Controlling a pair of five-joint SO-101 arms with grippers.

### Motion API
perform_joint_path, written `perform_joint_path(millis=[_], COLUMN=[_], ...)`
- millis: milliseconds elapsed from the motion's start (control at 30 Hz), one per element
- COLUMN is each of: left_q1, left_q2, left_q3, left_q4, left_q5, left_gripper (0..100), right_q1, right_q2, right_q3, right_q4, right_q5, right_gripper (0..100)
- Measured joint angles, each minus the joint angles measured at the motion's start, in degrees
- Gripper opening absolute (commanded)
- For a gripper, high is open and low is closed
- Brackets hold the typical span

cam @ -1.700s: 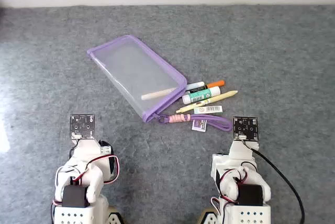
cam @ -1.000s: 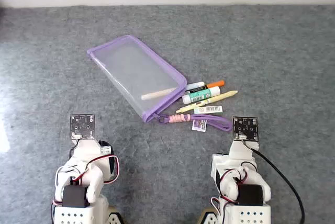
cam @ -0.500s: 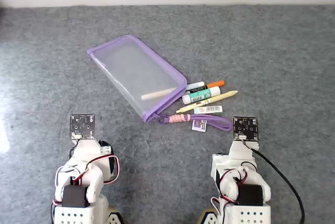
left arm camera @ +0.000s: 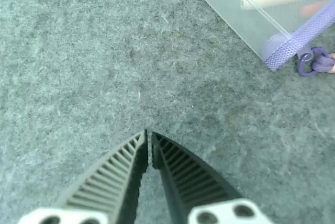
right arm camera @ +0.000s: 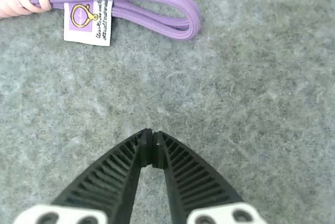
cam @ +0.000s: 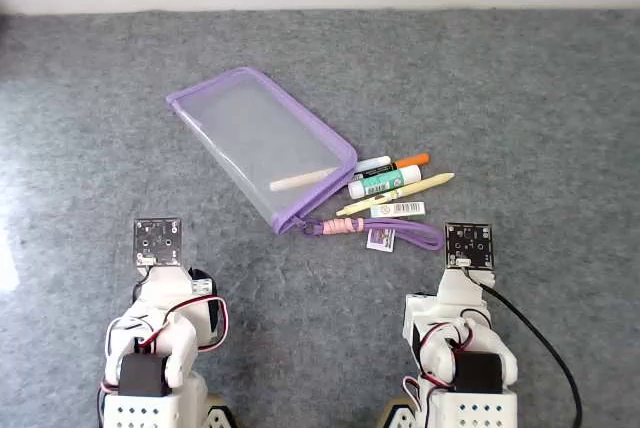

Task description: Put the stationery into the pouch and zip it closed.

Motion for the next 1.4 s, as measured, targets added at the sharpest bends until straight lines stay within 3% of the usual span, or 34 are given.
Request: perform_joint_path(millis=[867, 1100, 1300, 1400], left_q1=[0.0, 0.0, 0.0, 0.0], left_q2=[0.0, 0.0, 0.0, 0.0], left_q3=[0.0, 0.0, 0.0, 0.0], left_q4=[0.0, 0.0, 0.0, 0.0], left_q5=[0.0, 0.0, 0.0, 0.0], left_gripper=[2, 2, 2, 2], right_q1=[0.0, 3.8, 3.6, 2.6], right_q2=[0.0, 0.0, 1.1, 9.7], right_q3=[0.0, -0.4, -11.7, -18.8], right_q4=[0.0, -4.6, -3.0, -1.9], right_q5=[0.0, 1.8, 6.0, 6.7], right_gripper=[0.8, 0.8, 0.8, 0.8])
